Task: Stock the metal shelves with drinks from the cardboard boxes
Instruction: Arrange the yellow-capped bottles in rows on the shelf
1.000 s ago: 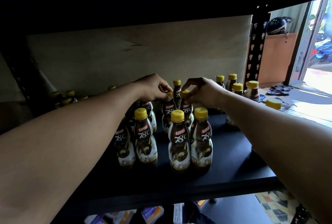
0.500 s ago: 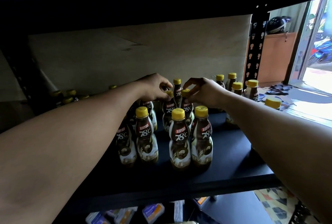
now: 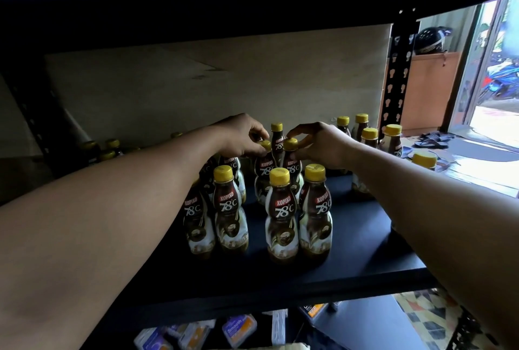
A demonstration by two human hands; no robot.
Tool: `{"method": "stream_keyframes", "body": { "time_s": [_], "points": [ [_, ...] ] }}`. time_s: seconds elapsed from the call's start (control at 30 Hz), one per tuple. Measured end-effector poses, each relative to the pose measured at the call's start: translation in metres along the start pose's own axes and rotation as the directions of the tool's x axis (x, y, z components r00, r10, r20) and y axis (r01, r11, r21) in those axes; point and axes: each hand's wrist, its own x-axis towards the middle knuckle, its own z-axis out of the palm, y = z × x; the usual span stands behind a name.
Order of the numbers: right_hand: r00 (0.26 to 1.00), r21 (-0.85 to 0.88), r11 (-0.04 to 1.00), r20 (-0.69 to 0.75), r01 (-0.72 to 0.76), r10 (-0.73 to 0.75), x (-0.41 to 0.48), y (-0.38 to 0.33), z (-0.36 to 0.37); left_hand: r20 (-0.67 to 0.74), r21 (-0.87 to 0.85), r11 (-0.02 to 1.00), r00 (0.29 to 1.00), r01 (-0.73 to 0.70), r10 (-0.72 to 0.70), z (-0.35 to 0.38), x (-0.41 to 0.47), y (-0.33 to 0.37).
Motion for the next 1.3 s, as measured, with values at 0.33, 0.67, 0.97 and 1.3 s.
{"method": "stream_keyframes", "body": {
  "time_s": [0.33, 0.67, 0.97, 1.3],
  "points": [
    [1.0, 0.0, 1.0, 0.017, -0.015, 0.015, -0.005, -0.008, -0.003, 0.015, -0.021, 1.0, 1.0, 0.011, -0.011, -0.002, -0.007, 0.001],
    [0.997, 0.011, 0.998, -0.021, -0.069, 0.069, -0.009, -0.029, -0.021, 0.008, -0.04, 0.999, 1.0, 0.027, -0.027, -0.02, -0.03, 0.0],
    [1.0, -0.178, 0.984, 0.002, 0.02, -0.02, -0.032, -0.097, -0.052, 0.028, 0.127, 0.99, 0.998, 0.059, -0.063, -0.073, -0.087, 0.018],
    [0.972, -0.299, 0.932, 0.173, 0.205, -0.158, -0.061, -0.189, 0.0, 0.137, 0.098, 0.99, 0.984, 0.105, -0.118, -0.079, -0.151, -0.007]
  ]
}}
